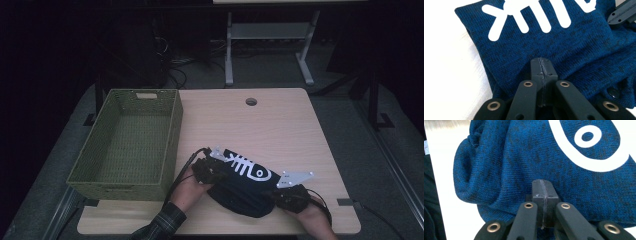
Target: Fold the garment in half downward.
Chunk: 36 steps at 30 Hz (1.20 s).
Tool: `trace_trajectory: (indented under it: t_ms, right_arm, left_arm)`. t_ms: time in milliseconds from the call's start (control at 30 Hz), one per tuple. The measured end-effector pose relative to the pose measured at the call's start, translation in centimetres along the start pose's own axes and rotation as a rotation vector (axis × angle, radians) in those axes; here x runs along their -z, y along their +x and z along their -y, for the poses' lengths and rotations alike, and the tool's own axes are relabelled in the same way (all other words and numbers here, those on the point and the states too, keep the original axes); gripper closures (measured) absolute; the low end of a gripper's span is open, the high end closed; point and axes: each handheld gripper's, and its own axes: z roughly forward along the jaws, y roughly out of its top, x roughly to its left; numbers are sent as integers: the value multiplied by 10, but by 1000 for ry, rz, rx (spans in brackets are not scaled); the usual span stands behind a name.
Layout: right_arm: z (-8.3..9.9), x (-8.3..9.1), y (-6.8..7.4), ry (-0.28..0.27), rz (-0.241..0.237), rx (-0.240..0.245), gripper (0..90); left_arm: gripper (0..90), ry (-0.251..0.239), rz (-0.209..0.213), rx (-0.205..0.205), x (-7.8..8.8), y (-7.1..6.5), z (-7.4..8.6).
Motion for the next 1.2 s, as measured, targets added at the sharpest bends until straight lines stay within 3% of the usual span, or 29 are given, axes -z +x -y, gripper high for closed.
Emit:
trace_trajectory:
  t_ms: [200, 367, 467, 600, 867, 1033, 1200]
  right_arm:
    - [0, 0, 0, 0, -3, -9, 895]
    - [0, 0, 0, -2, -3, -4, 895]
    - [0, 0, 0, -2, -3, -5, 895]
    - [0, 0, 0, -1, -2, -3, 895]
    - [0, 2, 0, -7, 4, 10, 882]
    - [0, 13, 0, -46, 27, 6, 763]
    - [5, 27, -3, -83, 106, -17, 607]
  left_arm:
    - [768, -36, 2, 30, 10, 2, -5]
    - [572, -69, -21, 88, 12, 13, -7]
    - [431, -45, -41, 109, 7, 22, -7]
    - [316, -42, -31, 146, 0, 31, -5]
    - [261, -27, -8, 163, -12, 35, -2]
    - [258, -4, -1, 159, -16, 36, -1]
    - [262, 20, -2, 137, -18, 36, -1]
